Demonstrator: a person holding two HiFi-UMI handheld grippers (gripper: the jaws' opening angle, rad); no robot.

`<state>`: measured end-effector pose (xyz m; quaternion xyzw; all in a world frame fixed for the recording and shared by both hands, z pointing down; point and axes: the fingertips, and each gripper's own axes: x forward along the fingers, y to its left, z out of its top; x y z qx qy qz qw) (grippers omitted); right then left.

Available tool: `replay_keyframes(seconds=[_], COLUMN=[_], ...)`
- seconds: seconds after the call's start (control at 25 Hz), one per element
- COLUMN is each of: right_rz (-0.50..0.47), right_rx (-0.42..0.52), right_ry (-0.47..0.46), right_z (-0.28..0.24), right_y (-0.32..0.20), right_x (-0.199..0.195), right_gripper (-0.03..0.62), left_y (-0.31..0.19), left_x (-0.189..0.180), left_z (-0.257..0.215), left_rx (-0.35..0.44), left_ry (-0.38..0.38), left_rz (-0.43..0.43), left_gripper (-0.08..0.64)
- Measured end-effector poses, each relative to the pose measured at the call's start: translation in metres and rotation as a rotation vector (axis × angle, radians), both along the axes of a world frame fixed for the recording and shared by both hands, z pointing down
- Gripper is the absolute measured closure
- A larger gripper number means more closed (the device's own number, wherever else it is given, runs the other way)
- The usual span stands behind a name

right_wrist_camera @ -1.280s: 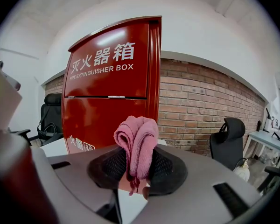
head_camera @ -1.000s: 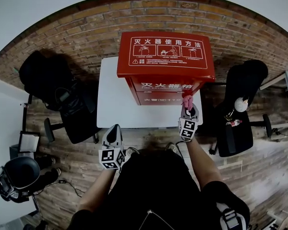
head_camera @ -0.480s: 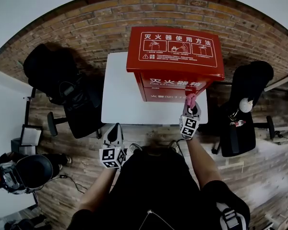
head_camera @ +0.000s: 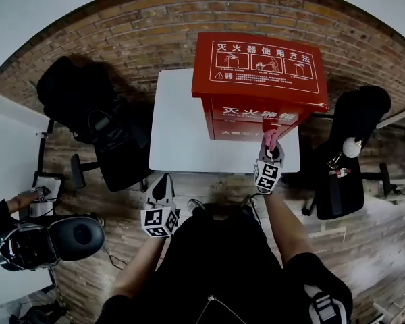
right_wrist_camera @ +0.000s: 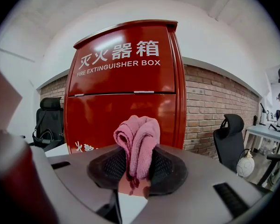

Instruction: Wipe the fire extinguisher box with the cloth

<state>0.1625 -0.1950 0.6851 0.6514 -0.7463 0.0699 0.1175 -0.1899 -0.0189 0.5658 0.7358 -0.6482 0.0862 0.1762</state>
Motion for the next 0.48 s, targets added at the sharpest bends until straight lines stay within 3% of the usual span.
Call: replay_keyframes(seconds=[0.48], right_rz=[0.011], right_rx=[-0.007], right_ry=[0.001], right_z=[0.001], right_y=[0.002], right_x=[-0.024], right_gripper=[0.479], left_y=[-0.001], left_x=[-0.023], left_z=[0.004], left_rx=[-0.008], left_ry=[0.003], left_rz=[0.024], left_gripper=[0.541])
